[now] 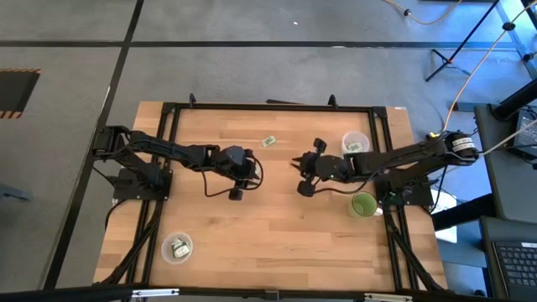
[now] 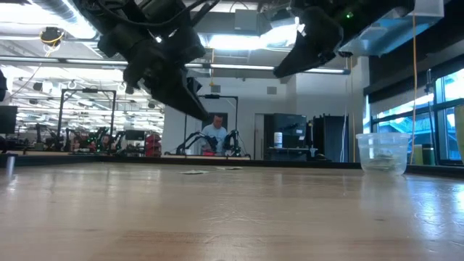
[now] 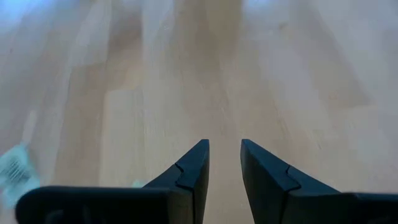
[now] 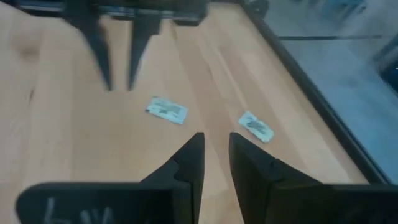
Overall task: Pick and place items into bin
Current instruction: Put the white stevia packet into the top white bin
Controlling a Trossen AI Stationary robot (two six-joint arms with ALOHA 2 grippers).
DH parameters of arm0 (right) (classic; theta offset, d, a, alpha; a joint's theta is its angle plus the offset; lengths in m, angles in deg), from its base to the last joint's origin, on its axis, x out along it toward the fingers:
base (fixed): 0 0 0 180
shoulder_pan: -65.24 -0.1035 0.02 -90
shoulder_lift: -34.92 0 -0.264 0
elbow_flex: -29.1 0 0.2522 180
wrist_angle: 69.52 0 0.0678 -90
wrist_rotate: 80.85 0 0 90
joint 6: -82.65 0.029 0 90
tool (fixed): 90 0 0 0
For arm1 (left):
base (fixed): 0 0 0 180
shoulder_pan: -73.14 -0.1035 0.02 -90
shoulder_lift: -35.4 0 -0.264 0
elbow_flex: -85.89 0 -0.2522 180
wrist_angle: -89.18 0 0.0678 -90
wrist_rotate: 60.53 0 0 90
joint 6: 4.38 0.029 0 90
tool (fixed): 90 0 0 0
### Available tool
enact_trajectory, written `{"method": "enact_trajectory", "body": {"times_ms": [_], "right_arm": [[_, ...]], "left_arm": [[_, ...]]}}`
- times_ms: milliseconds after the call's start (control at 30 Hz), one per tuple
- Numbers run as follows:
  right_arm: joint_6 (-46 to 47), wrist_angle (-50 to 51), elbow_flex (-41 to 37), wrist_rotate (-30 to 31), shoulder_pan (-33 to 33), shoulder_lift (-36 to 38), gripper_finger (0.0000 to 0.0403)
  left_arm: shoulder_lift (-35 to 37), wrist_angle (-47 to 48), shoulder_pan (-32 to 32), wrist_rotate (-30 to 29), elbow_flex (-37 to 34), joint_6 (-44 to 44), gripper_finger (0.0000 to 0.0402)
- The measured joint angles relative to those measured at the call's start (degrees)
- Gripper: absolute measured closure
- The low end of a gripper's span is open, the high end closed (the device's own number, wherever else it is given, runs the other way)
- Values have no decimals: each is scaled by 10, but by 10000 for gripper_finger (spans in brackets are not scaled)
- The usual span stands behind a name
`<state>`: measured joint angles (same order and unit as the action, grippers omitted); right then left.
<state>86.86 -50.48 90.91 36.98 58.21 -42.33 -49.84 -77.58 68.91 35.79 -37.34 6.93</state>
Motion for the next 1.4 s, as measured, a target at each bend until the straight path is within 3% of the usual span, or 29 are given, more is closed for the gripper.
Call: {"method": "enact_trajectory", "body": {"times_ms": [400, 633, 1400], "right_arm": [[-2, -16, 0, -10, 0, -41, 325], [-2, -17, 0, -10, 0, -46, 325], [-19, -13, 0, -10, 2, -46, 325]], "left_arm": [[0, 68, -3, -159, 0, -28, 316], [-9, 77, -31, -125, 0, -141, 315], [-137, 41, -26, -111, 3, -145, 328]]}}
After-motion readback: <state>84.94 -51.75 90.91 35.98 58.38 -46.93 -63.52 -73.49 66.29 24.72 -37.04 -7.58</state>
